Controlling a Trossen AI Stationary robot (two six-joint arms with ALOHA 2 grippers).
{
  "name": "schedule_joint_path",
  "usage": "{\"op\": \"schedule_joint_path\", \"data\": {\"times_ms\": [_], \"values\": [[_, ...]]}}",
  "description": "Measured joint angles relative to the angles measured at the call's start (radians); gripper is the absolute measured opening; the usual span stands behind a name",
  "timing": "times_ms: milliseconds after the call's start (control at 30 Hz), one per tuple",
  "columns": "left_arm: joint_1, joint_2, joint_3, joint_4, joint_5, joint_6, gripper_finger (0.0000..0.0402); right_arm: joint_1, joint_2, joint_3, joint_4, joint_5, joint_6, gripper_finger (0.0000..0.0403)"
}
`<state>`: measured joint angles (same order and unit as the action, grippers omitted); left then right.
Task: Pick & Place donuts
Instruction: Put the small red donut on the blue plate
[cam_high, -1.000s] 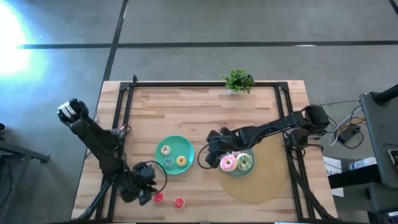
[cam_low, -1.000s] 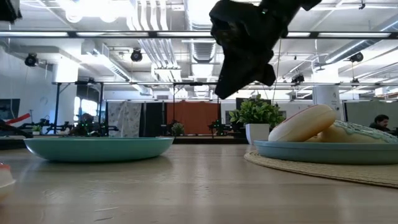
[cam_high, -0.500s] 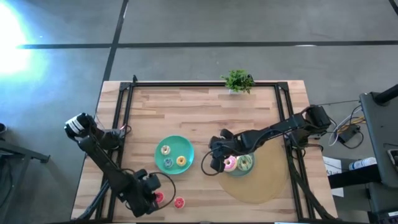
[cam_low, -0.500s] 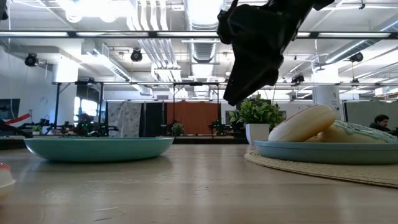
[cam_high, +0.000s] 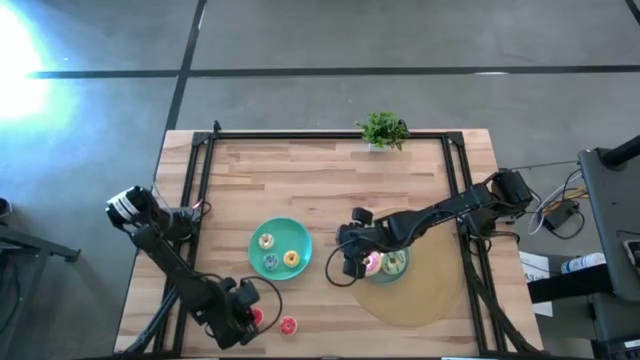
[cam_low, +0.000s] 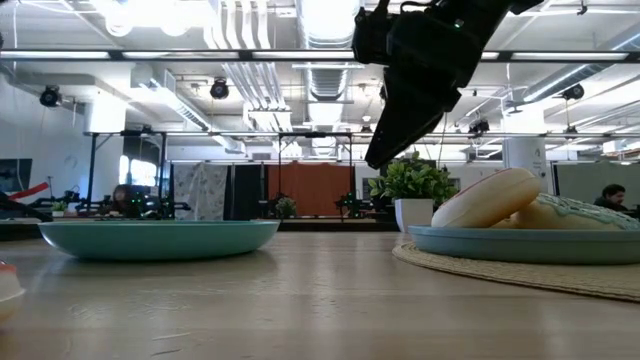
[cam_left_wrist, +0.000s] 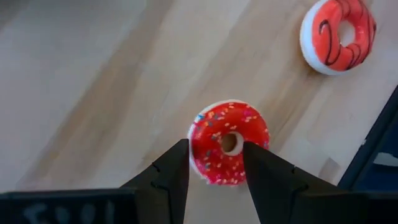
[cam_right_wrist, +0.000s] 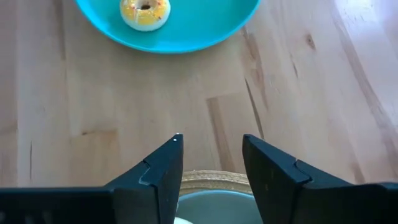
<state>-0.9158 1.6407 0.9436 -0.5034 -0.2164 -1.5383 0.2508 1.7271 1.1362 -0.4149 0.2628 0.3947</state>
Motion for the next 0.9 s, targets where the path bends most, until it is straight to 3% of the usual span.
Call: {"op": "schedule_joint_path", "data": {"times_ms": [300, 567, 733, 900], "values": [[0.014, 0.037, -0.016, 0.047, 0.053, -0.042, 0.0114, -0.003, -0.002, -0.001, 0.000, 0.009, -0.008, 0.0151], [0.054, 0.036, -0.017, 0.054, 0.035, 0.020, 0.0010, -0.014, -0.055, -0.017, 0.001, 0.081, -0.014, 0.0134], [0.093, 0.008, -0.017, 0.058, 0.028, 0.078, 0.0002, -0.047, -0.144, -0.055, 0.005, 0.081, -0.009, 0.0126], [0.170, -0.102, -0.017, -0.007, -0.073, 0.175, 0.0001, -0.081, -0.246, -0.107, 0.007, 0.082, 0.000, 0.0119]]}}
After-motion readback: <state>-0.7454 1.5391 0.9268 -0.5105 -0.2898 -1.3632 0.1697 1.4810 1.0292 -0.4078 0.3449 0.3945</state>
